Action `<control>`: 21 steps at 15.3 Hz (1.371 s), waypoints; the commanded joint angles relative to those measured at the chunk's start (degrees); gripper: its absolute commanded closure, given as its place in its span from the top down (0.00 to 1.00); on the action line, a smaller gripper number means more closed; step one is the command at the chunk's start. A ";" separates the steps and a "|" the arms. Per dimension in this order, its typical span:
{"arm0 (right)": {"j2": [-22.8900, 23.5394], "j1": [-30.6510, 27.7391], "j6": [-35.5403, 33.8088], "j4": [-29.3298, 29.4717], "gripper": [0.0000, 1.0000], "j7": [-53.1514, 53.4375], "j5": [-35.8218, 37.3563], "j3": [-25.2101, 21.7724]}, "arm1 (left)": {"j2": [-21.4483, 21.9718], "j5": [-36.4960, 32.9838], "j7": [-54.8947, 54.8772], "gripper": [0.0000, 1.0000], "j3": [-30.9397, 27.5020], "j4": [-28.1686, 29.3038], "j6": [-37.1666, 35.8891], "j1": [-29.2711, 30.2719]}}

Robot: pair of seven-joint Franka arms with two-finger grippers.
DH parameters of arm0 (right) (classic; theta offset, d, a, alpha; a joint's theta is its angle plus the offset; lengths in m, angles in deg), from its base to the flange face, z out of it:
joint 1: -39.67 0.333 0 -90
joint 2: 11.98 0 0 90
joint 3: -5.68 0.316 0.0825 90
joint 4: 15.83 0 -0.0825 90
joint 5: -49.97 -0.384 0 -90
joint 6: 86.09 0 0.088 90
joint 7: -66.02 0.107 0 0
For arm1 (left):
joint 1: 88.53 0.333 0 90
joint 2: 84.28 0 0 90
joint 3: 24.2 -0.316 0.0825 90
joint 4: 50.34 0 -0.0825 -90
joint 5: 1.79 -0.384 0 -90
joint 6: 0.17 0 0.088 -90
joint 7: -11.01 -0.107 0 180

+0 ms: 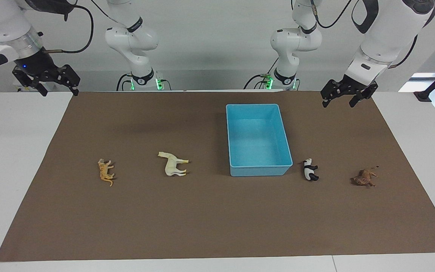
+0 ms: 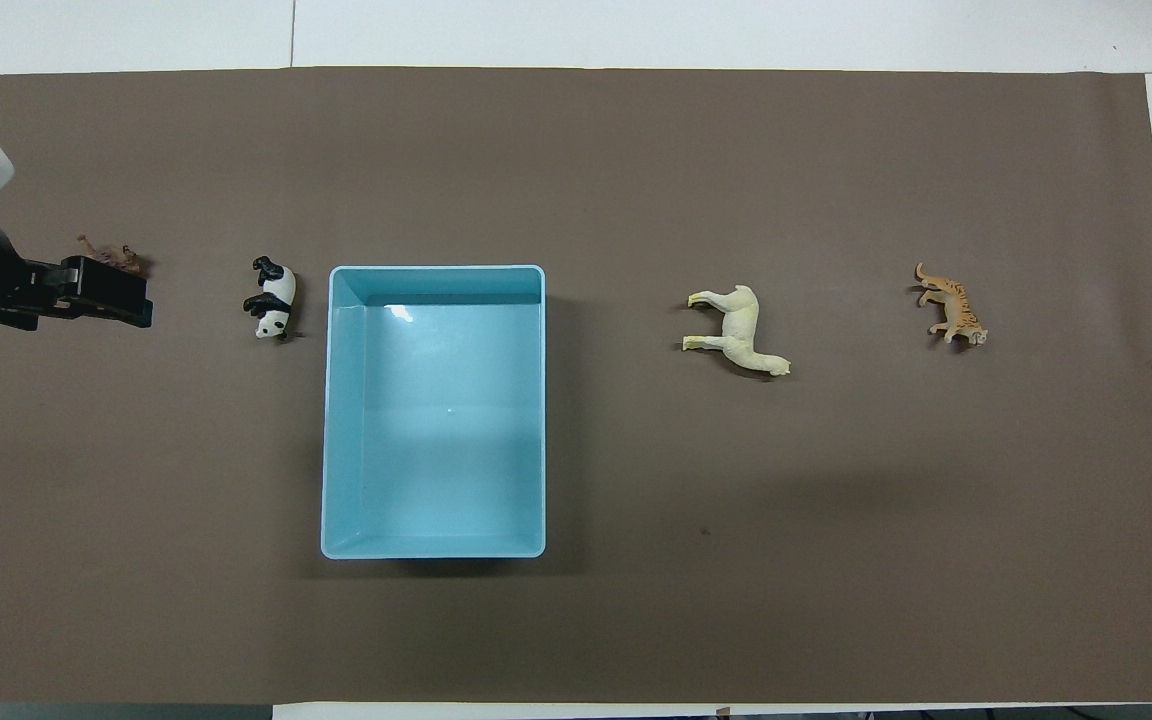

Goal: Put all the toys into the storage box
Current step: 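Reach the left gripper toward the black-and-white panda figure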

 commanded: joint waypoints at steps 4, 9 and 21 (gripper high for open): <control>-1.17 -0.09 0.59 -1.44 1.00 0.84 0.51 0.33 | 1.66 0.26 -0.84 1.00 0.17 1.84 1.43 0.84; -1.17 -0.80 -0.29 -1.44 1.00 0.76 0.51 -0.02 | 1.48 -1.22 -0.58 1.00 0.17 1.84 2.21 0.84; -2.48 0.17 15.15 -13.28 1.00 0.84 0.60 0.24 | -12.29 -1.23 -6.30 1.00 0.08 9.65 32.58 5.86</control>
